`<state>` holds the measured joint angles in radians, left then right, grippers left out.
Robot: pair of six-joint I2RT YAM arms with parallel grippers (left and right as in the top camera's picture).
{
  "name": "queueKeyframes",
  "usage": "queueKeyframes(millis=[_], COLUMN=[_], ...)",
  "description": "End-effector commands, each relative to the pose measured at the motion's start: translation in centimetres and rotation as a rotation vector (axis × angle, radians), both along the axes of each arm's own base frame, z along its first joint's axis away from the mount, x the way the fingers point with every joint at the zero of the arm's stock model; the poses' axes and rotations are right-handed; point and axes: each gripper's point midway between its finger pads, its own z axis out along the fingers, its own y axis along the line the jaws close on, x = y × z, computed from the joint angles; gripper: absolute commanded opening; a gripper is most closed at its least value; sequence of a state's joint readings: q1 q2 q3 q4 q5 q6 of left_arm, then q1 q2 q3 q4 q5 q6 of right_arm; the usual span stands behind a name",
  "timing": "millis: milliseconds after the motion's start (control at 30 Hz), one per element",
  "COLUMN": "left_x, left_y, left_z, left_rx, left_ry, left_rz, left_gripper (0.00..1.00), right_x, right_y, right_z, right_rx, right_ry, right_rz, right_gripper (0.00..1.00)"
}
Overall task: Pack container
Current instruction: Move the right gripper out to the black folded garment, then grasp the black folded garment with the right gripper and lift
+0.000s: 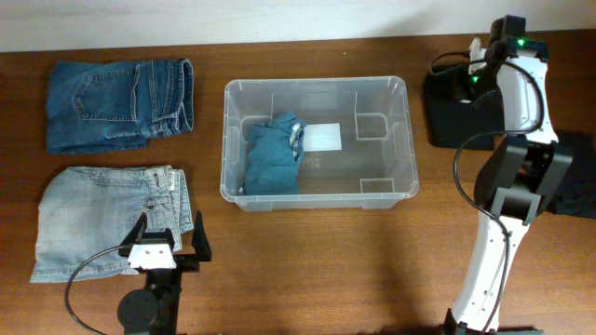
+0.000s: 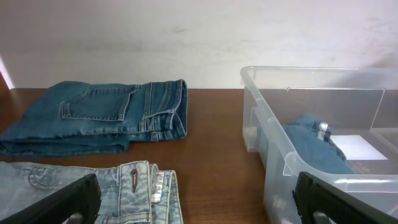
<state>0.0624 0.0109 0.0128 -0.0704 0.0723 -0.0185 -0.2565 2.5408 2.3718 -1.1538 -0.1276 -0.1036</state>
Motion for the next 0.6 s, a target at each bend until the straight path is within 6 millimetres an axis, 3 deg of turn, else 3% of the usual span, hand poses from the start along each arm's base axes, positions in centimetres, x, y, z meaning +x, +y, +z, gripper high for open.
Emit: queueKeyframes(millis=[0,233,567], left_x=[0.0,0.0,0.0], left_y=[0.0,0.0,0.0], left_z=[-0.1,-0.1,-0.1], left_rx=[0.011,0.011,0.011], left_ry=[0.001,0.001,0.001], left_rz=[-0.005,-0.005,-0.005], left_gripper=[0.99,0.99,0.99], right_x=[-1.3,-3.8,-10.6], right_y=[-0.4,-0.1,-3.7], right_z=[-2.2,-4.4,-7.9], right_rx=[0.002,0.012,-0.08], right_ry=[0.076,0.191,0.439], right_rz=[-0.023,-0.021,-0.077], right_gripper=[0.04,0.04,0.04])
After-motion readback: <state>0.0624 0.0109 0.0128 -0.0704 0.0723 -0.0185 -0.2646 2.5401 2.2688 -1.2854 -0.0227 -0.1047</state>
